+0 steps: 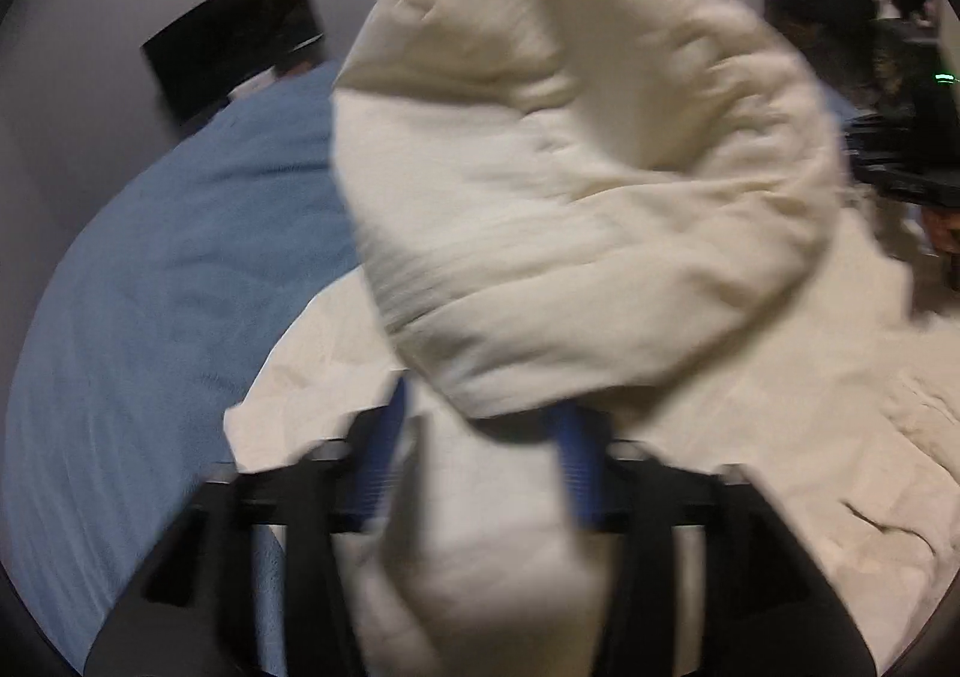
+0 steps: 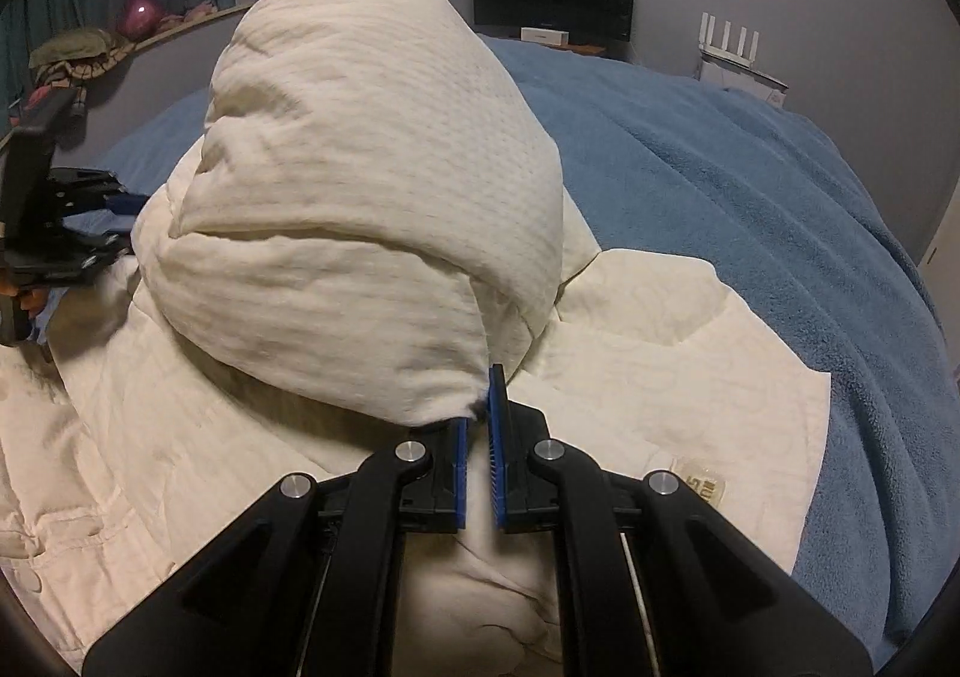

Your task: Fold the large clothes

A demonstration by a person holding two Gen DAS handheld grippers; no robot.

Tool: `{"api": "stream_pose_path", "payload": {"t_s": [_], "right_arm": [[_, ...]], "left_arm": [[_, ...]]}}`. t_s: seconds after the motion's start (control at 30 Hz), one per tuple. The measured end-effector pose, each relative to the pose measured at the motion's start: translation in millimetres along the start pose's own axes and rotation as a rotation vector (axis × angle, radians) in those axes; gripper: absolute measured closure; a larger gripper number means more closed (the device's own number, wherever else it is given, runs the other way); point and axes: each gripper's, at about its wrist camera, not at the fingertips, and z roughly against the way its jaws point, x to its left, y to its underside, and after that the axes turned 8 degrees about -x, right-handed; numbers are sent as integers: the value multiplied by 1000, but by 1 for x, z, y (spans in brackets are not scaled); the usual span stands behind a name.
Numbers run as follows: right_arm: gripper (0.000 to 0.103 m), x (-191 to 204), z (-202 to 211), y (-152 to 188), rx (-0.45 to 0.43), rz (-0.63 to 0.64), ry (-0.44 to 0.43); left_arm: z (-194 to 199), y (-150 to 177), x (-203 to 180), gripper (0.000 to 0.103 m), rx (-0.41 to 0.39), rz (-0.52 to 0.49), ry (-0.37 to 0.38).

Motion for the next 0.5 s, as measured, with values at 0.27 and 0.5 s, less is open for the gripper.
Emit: {"api": "stream_pose_path", "payload": {"t_s": [0.27,0.5], "right_arm": [[99,6,3,-3,-13,22,-17],[98,8,8,-1,-10,28,-52]], "left_arm": [[5,-32,-23,36,-76,51,144],[-49,-30,-20,45,33,127,135]]}}
